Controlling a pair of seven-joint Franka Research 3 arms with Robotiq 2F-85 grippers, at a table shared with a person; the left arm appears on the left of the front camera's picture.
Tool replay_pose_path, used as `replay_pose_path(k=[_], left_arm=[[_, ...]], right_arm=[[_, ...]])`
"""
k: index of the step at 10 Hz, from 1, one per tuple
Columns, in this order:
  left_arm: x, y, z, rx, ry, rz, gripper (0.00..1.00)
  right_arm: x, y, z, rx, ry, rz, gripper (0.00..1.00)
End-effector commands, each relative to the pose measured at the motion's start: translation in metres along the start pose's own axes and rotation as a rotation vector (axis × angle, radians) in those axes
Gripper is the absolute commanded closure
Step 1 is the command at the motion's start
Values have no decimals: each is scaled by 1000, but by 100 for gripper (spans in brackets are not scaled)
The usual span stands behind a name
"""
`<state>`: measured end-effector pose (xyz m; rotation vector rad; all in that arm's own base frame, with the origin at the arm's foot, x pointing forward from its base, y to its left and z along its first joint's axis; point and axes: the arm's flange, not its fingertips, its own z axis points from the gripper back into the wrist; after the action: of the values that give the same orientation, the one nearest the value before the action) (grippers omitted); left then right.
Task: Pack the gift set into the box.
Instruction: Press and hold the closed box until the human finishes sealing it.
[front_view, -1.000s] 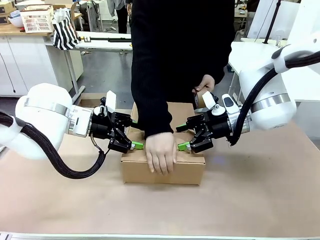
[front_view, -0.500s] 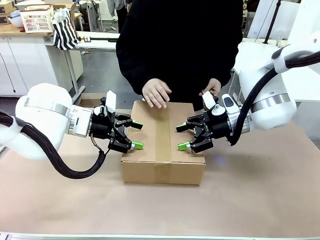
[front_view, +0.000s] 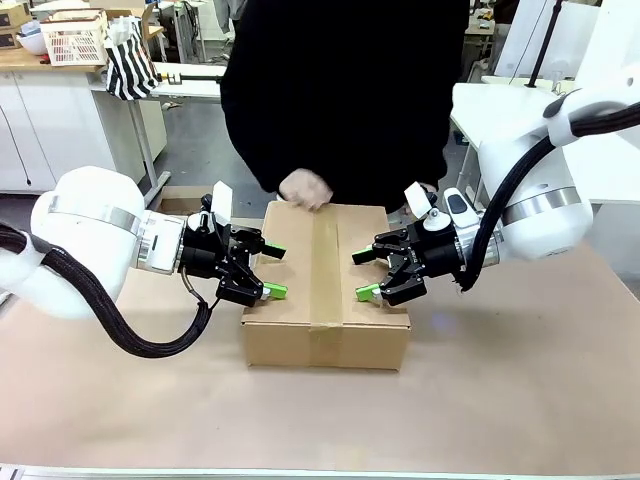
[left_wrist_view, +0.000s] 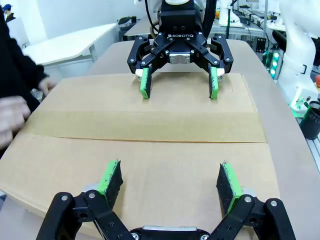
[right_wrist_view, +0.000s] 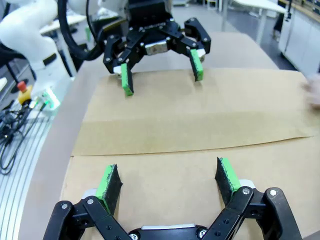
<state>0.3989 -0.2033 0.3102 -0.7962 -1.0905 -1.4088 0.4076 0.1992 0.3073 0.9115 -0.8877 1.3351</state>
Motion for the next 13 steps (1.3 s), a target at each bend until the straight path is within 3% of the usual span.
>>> replay_pose_path(k=[1,11,12,13], left_arm=[[-2,-2,1,-5,10,-10,0],[0,0,0,0,0,0,0],[8,5,6,-46,23,160,0],[23,7,18,-172,-67,425,0]], right_arm=[[-1,1,-1,-6,3,-3,0],[0,0,0,0,0,0,0],[11,1,8,-14,-16,-171,0],[28,7,22,3,-84,-336,0]])
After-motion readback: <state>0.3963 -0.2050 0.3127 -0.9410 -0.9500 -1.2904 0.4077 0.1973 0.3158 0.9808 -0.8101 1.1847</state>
